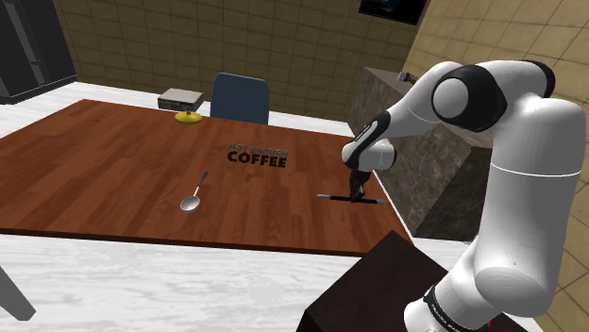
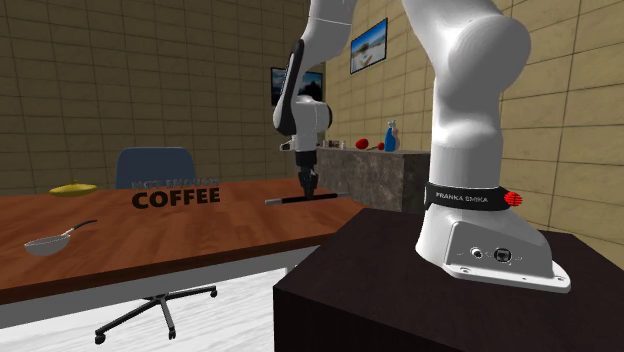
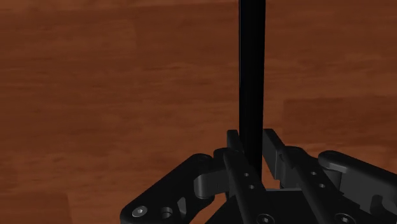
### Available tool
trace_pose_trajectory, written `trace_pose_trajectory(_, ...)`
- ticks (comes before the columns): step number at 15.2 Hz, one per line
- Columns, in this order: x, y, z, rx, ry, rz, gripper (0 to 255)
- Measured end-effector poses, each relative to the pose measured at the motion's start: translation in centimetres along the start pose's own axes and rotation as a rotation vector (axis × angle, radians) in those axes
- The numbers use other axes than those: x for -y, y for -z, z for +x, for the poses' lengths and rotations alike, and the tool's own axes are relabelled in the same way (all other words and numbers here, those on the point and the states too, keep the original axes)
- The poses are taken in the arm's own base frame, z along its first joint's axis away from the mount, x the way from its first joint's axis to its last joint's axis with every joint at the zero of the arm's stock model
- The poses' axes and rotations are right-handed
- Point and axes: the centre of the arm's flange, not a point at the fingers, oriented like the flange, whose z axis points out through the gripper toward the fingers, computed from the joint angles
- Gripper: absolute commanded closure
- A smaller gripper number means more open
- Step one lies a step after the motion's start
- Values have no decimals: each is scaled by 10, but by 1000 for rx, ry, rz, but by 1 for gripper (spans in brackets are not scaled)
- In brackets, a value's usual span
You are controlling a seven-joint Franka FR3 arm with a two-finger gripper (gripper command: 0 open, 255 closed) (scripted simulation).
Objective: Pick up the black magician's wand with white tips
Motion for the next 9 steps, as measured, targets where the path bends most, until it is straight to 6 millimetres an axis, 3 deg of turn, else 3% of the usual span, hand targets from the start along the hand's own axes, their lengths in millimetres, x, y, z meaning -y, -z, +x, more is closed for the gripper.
trace_pose_trajectory(9, 2, 45, -4, 0, 0, 0, 255)
